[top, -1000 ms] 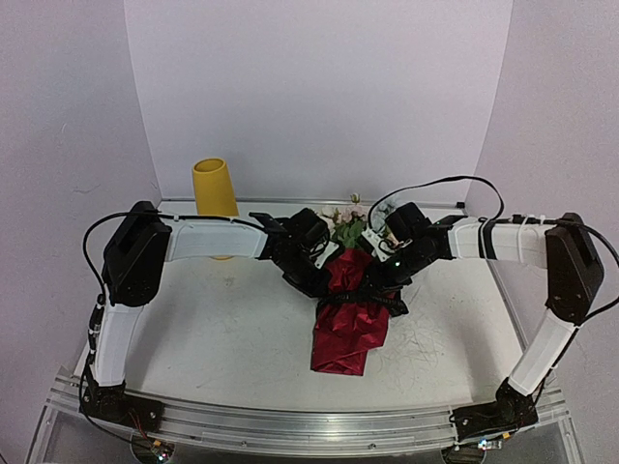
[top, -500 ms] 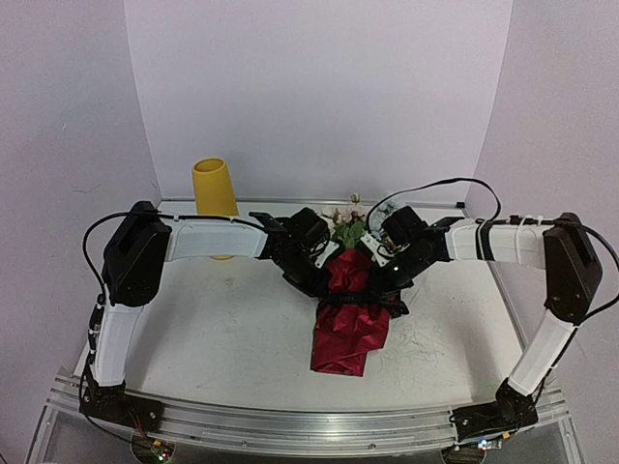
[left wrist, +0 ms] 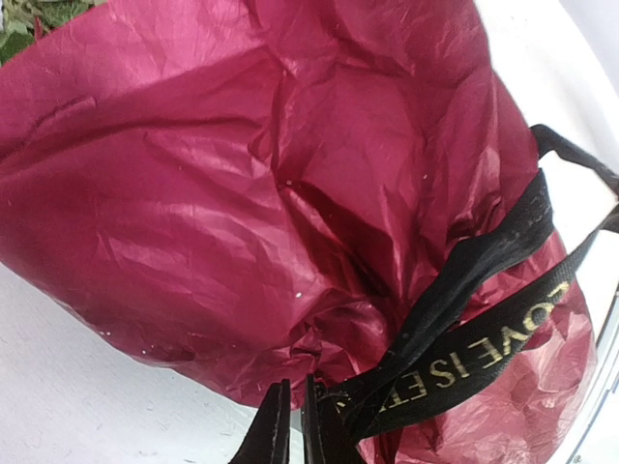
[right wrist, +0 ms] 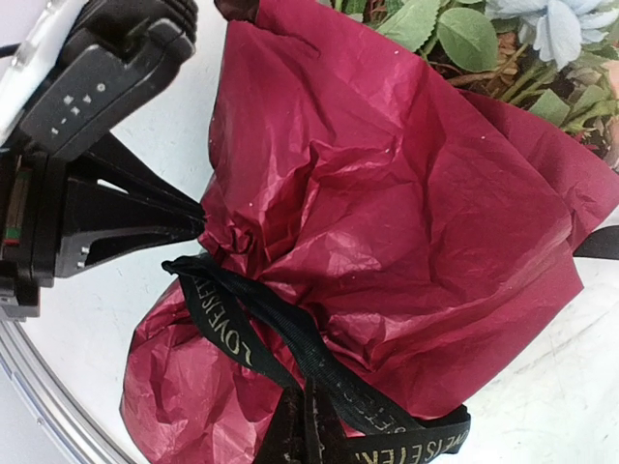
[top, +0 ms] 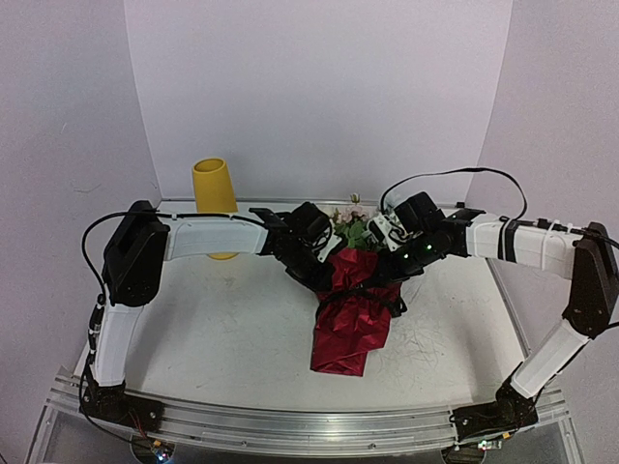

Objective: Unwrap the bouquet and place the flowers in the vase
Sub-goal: Untie the ribbon from the wrapping paper.

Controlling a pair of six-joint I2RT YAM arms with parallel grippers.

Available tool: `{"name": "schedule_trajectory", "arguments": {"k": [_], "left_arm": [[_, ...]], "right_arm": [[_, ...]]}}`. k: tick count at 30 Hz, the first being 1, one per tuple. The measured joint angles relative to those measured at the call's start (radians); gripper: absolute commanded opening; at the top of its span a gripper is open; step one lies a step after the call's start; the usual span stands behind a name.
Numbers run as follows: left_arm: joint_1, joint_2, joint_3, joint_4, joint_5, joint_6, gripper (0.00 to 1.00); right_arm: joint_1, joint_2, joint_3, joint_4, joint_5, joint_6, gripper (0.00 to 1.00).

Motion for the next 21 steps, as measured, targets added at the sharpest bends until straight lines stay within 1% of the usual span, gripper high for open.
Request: {"name": "schedule_trajectory", "arguments": {"k": [5, 21], "left_arm": [[-0.001, 0.000, 0.012, 0.001, -0.008, -0.003, 0.09], [-0.009, 0.000, 0.028, 0.002, -0.120, -0.057, 0.12]], "right_arm": [[0.000, 0.001, 0.000, 0.002, 0.005, 0.042, 0.02], [0.000, 0.017, 0.031, 0.003, 0.049, 0.121, 0.00]]}}
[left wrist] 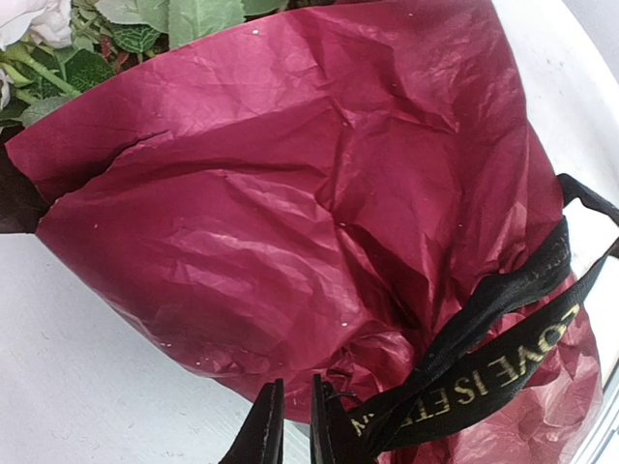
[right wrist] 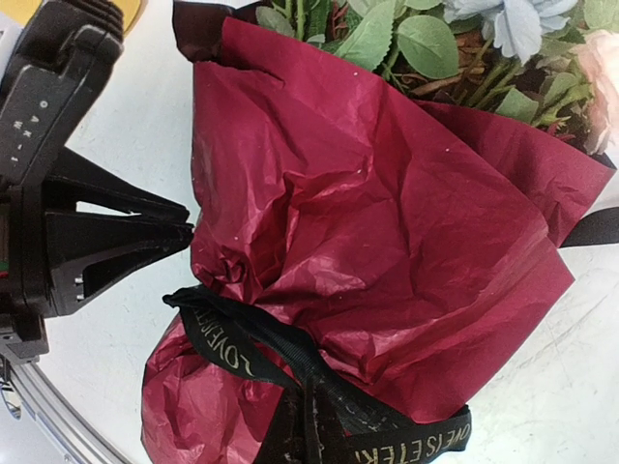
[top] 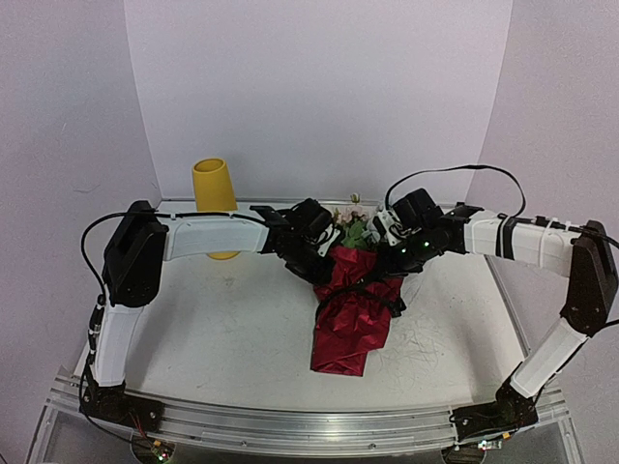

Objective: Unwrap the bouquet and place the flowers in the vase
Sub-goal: Untie the ribbon from the wrapping paper.

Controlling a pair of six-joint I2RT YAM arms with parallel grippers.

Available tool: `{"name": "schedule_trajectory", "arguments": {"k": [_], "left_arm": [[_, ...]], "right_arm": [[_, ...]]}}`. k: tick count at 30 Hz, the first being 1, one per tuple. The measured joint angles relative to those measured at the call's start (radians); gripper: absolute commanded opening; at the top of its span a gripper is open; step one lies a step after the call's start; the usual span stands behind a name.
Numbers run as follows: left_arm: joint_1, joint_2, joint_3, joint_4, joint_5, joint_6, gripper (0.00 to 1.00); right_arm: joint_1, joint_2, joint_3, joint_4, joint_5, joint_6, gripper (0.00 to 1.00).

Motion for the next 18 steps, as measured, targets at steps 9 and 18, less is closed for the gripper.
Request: {"name": "schedule_trajectory", "arguments": {"k": [9, 18], "left_arm": [[-0.016, -0.024, -0.002, 0.003, -0.029, 0.004, 0.13], [-0.034, -0.094, -0.020, 0.025, -0.048, 0.013, 0.22]], "right_arm": [[-0.027, -0.047, -0.001, -0.001, 0.118, 0.058, 0.00], [-0.137, -0.123, -0.040, 0.003, 0.200, 0.137, 0.00]]}}
